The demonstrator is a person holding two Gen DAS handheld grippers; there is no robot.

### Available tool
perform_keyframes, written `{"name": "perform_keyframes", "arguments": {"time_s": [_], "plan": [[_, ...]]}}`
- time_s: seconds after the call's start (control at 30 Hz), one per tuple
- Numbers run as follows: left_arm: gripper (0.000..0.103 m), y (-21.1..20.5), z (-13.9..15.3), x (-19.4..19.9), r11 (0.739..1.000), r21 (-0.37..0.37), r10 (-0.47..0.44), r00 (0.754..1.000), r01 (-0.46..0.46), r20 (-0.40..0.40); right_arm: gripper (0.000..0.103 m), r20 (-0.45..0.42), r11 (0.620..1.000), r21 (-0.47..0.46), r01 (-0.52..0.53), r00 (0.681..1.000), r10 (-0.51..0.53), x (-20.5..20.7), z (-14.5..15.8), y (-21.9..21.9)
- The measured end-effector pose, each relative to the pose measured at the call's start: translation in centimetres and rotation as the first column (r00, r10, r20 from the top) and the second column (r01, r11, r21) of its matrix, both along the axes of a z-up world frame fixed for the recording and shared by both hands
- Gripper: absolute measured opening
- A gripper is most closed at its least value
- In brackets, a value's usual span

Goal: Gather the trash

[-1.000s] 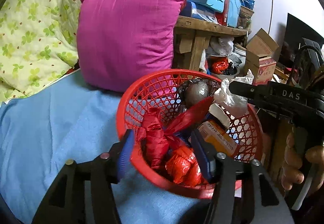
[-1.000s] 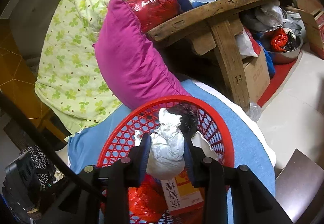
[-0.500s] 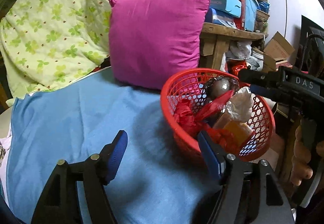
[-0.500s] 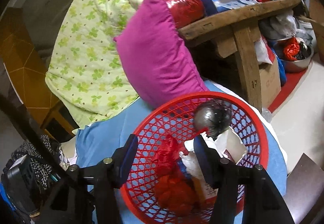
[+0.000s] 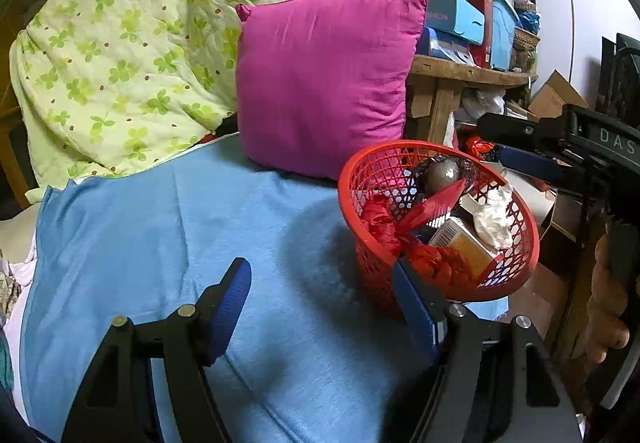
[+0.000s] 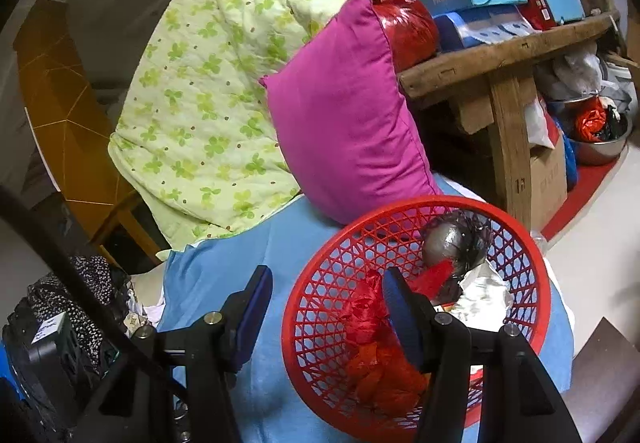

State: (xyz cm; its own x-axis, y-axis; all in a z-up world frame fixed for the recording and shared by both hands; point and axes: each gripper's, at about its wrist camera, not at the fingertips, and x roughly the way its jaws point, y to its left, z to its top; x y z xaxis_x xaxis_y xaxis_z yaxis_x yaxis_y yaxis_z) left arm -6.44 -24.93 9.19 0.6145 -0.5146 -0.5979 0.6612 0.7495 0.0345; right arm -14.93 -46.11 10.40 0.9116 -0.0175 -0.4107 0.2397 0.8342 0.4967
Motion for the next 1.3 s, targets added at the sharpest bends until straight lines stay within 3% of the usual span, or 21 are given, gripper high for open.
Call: {"name": "perform_keyframes", "arguments": {"time_s": [0.7, 1.0, 1.13, 1.3], "plan": [[0.081, 2.2, 3.5, -3.5, 0.995, 0.029, 0.095, 0.99, -0.098, 0.1, 0.062, -0.146, 0.99, -0.138, 0.028, 0.988, -0.048, -5.9, -0.1, 2.8], [0.082, 3.1, 5.1, -5.0, 0.989, 0.025, 0.142, 0.981, -0.146, 0.129, 0.062, -0.147, 0.976, -0.215, 0.03, 0.987, -0.063, -9.0, 1.1, 4.4], [0.089, 3.4, 5.7, -5.7, 0.987, 0.021, 0.153, 0.978, -0.157, 0.141, 0.062, -0.133, 0.974, -0.222, 0.034, 0.989, -0.065, -9.5, 1.9, 4.7], [0.09, 3.9, 6.7, -6.6, 0.986, 0.004, 0.165, 0.973, -0.168, 0.162, 0.062, -0.122, 0.971, -0.238, 0.037, 0.99, -0.067, -10.4, 2.6, 5.2]]}}
